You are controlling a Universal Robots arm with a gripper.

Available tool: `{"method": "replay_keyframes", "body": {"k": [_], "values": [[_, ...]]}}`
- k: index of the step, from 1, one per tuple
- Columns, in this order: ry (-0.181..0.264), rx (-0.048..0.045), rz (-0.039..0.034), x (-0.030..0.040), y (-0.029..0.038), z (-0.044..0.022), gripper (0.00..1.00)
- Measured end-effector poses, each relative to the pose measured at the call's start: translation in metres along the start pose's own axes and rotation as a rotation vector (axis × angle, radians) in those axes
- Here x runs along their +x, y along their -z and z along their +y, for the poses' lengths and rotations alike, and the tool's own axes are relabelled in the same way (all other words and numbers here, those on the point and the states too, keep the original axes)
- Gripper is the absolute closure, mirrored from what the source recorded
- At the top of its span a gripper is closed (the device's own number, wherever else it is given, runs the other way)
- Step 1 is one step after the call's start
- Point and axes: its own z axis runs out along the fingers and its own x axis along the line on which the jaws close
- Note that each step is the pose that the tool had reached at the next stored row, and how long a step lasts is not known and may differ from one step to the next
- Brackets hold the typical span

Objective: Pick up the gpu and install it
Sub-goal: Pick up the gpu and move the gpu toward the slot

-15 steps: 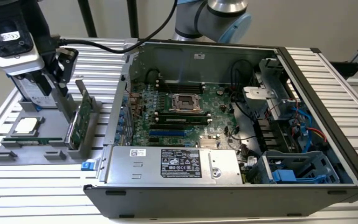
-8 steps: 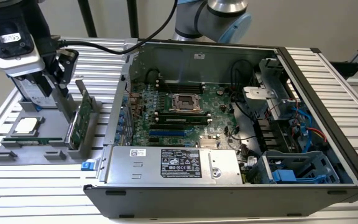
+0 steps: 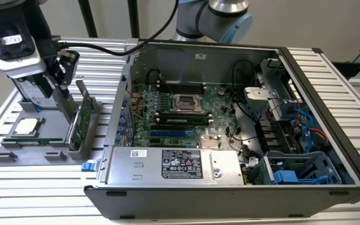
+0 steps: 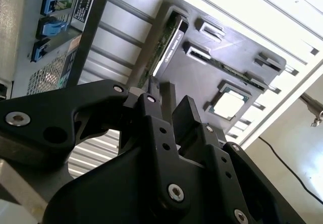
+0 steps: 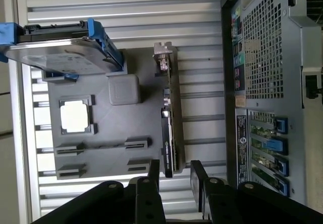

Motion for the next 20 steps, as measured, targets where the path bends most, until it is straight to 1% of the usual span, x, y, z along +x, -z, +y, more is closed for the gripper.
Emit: {"method": "replay_keyframes", "body": {"k": [20], "values": [[0.0, 0.0, 0.0001, 0.0001, -0.0054, -0.0002, 0.0]]}}
